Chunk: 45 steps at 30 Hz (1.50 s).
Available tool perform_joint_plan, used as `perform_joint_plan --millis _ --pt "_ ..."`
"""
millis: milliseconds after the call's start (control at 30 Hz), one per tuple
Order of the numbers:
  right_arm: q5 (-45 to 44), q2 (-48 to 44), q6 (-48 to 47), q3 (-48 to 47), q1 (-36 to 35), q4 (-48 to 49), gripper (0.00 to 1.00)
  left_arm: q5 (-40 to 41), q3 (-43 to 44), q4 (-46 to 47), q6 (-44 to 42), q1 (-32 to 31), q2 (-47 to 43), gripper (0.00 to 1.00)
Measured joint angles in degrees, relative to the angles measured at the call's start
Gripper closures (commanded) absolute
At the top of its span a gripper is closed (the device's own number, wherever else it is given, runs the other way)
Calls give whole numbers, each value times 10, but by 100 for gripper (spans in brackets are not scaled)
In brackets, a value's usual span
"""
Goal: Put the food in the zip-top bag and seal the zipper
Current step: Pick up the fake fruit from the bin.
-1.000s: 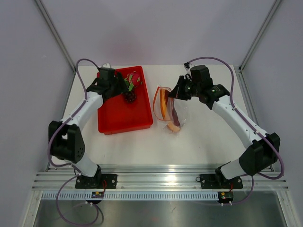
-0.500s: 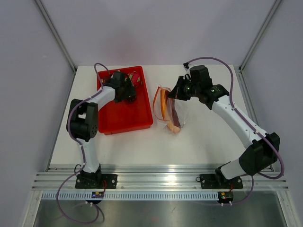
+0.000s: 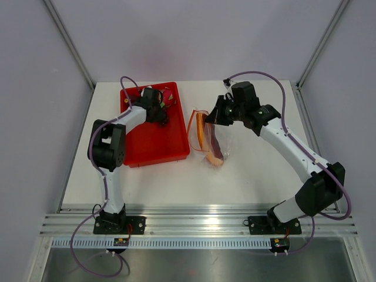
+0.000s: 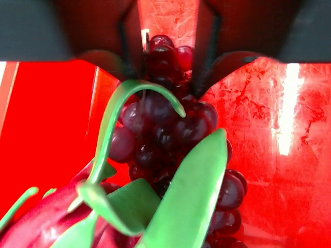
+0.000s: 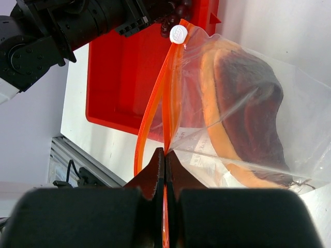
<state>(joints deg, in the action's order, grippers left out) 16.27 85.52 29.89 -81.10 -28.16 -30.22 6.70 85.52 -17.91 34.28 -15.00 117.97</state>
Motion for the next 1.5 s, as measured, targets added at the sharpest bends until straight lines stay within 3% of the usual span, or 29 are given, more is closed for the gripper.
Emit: perform_joint_plan --millis 167,433,467,567,667,967,1267,1500 --pt "-1 0 2 0 -6 0 100 -1 -33 16 -11 0 -25 73" --pt "-3 -10 10 0 -13 0 100 -5 -183 -6 -15 -13 -176 70" --pt "-3 -14 11 1 -14 0 100 -6 -198 -12 -15 -19 -194 63" --pt "-3 -23 14 4 -18 1 100 -5 -238 -29 -16 -41 -241 16" --pt "-3 -28 16 7 -21 3 100 -8 -258 -48 -10 -57 -266 6" --pt "-3 -32 17 10 -23 4 100 40 -197 -133 -7 -56 -263 7" --pt "-3 -34 17 10 -27 4 100 99 -69 -164 19 -52 -137 9" --pt "-3 -34 17 10 -28 4 100 108 -86 -169 39 -42 -108 16"
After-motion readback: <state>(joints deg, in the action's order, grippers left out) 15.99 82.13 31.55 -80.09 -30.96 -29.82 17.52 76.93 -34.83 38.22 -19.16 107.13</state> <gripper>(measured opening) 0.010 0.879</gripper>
